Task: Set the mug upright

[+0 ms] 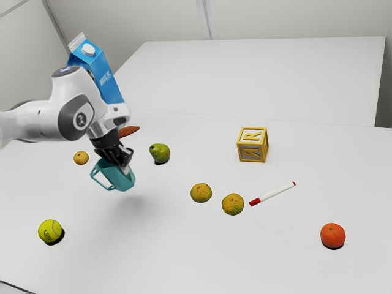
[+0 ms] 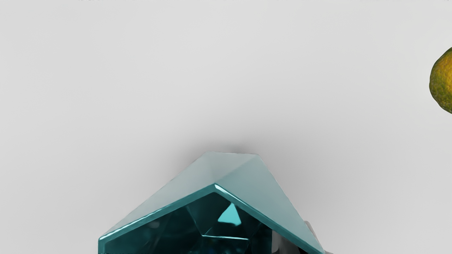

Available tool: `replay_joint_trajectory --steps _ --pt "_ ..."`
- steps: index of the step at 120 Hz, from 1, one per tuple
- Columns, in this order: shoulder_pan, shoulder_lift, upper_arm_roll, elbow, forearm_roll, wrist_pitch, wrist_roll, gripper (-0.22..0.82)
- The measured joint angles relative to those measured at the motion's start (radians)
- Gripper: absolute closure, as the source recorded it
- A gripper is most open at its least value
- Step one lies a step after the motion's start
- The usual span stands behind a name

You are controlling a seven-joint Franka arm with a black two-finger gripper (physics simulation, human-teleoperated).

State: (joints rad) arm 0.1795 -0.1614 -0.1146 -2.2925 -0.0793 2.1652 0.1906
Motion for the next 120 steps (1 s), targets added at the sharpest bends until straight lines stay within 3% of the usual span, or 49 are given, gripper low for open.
replay_joint_trajectory --steps 120 --pt "-0.073 0.083 -0.017 -0.038 0.018 0.092 -0.174 0.79"
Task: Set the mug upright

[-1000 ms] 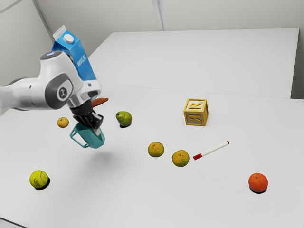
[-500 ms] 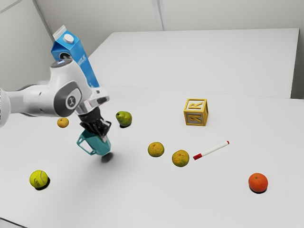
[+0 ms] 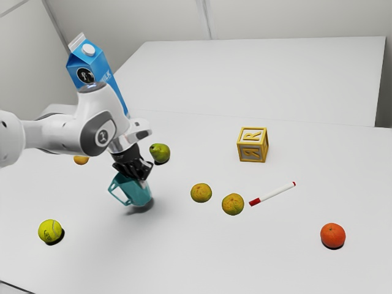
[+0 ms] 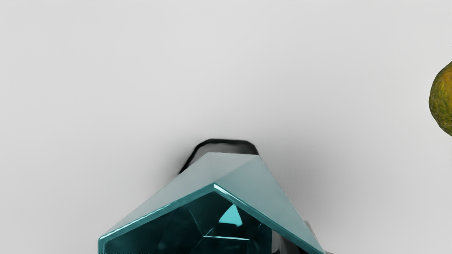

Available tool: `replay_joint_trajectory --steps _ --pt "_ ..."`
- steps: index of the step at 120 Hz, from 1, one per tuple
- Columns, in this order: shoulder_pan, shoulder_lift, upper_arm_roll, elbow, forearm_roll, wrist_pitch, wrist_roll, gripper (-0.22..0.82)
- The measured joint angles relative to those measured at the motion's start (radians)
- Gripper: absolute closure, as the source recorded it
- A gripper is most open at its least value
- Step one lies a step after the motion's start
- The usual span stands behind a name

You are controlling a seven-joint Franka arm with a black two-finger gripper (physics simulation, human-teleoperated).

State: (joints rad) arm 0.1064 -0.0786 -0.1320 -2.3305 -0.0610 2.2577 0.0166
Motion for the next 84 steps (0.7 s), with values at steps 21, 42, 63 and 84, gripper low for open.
replay_joint_trajectory --steps 21,42,63,84 --pt "-0.003 0.007 0.000 -0.015 0.027 0.043 -0.017 0.79" --pt "-0.002 0.018 0.000 -0.020 0.045 0.082 -0.030 0.79" --pt "-0.002 0.039 0.000 -0.020 0.049 0.102 -0.040 0.79" --pt "-0.004 0.052 -0.001 -0.020 0.050 0.110 -0.048 0.79"
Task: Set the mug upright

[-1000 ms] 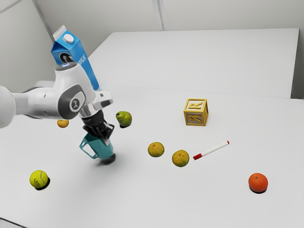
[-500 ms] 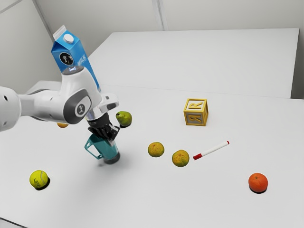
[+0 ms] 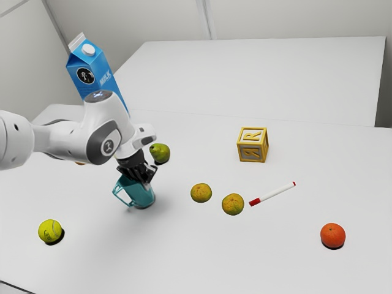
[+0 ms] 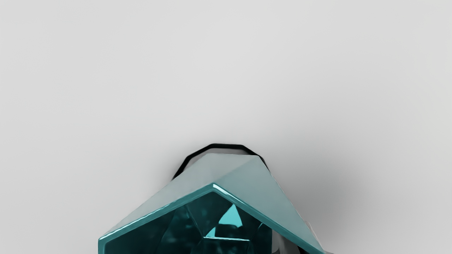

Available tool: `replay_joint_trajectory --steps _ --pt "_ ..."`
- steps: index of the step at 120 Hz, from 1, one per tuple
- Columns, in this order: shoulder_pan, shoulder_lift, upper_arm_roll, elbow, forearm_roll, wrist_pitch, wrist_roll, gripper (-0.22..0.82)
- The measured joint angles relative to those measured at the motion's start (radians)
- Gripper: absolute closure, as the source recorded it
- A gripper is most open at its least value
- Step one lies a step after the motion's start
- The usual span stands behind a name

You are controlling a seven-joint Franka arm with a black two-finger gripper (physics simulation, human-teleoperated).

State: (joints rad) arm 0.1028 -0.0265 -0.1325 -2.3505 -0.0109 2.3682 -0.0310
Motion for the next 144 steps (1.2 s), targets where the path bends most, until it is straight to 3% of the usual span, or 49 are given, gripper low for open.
replay_joint_trajectory --steps 23,69,85,112,144 --pt "-0.002 0.006 0.000 0.000 0.000 0.004 -0.006 0.75" --pt "-0.016 -0.013 0.000 0.007 -0.007 0.005 -0.002 0.27" --pt "-0.013 -0.044 0.001 0.016 -0.011 -0.014 0.001 0.15" --pt "-0.010 -0.074 -0.002 0.080 -0.024 -0.125 0.003 0.06" --pt "-0.010 -0.068 -0.008 0.300 -0.034 -0.363 0.003 0.03"
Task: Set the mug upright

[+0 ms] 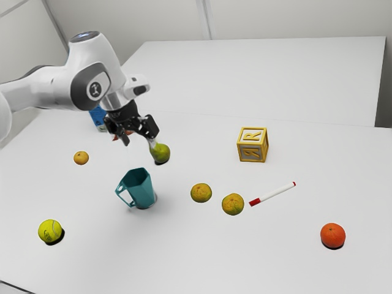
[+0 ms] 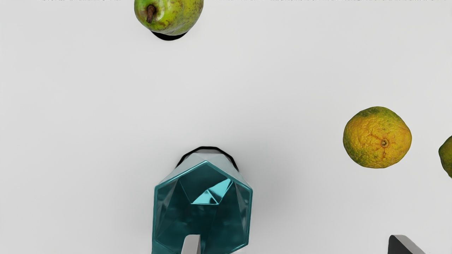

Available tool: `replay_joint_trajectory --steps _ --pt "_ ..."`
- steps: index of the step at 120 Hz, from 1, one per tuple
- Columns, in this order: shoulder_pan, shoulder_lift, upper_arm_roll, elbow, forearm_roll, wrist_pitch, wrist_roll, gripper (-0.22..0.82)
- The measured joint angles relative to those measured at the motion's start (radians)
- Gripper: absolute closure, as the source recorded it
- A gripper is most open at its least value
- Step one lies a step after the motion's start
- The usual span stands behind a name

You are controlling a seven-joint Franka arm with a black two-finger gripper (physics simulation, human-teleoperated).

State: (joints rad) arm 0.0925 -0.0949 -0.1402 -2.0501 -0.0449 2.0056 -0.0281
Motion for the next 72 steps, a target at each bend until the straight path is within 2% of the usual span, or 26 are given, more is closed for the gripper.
replay_joint_trajectory --steps 38,52,72 --pt "-0.014 0.065 0.004 0.235 0.007 -0.231 -0.001 0.02" --pt "-0.089 0.089 0.070 0.294 0.009 -0.276 -0.001 0.02" --pt "-0.114 0.100 0.083 0.383 0.019 -0.335 -0.001 0.01"
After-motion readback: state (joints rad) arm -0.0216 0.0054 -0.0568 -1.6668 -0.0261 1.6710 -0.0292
